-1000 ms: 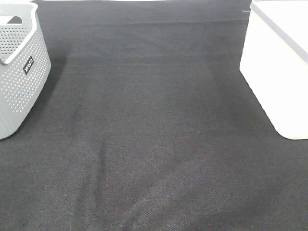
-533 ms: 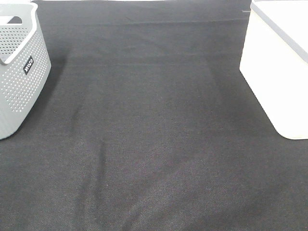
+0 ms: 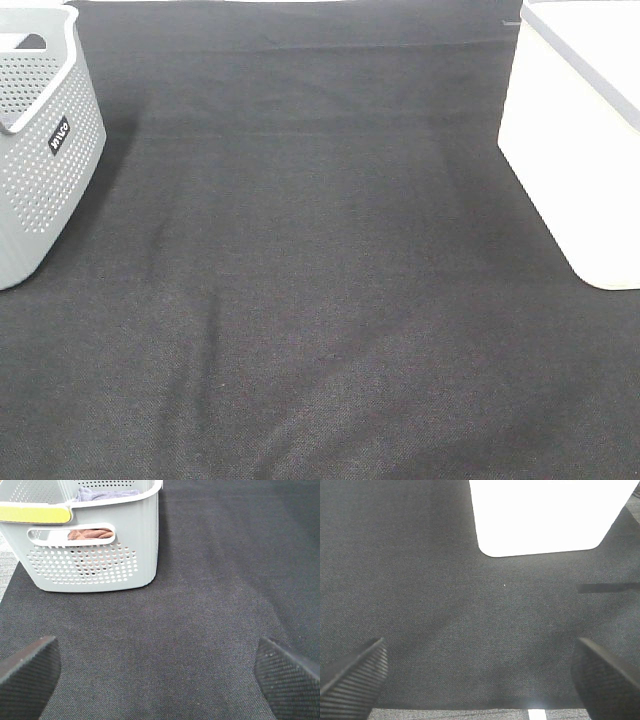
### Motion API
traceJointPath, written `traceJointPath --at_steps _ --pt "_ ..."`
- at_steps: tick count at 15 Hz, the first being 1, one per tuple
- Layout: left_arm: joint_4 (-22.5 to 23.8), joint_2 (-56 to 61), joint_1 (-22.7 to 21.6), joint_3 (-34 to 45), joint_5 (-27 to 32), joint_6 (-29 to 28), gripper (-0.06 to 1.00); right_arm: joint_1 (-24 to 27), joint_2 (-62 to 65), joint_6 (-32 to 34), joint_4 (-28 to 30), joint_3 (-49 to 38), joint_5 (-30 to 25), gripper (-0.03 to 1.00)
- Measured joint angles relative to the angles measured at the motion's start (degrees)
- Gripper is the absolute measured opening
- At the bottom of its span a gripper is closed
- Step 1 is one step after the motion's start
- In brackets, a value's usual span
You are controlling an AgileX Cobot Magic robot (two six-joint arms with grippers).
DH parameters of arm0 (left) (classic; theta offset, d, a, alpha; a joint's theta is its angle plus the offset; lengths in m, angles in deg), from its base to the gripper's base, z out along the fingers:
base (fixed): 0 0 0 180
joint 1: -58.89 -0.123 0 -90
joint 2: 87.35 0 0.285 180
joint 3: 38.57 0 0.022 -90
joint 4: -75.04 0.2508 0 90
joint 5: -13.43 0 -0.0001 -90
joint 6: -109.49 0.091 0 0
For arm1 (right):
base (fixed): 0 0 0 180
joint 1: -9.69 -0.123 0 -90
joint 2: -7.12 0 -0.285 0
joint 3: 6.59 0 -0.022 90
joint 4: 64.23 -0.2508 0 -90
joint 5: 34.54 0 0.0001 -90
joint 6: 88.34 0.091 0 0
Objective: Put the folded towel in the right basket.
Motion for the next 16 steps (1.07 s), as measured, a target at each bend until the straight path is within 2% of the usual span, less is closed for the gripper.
traceJointPath --at_steps 16 --pt "0.00 0.00 0.00 0.00 0.00 0.06 0.98 0.00 0.00 0.00 -0.06 0.00 0.00 0.96"
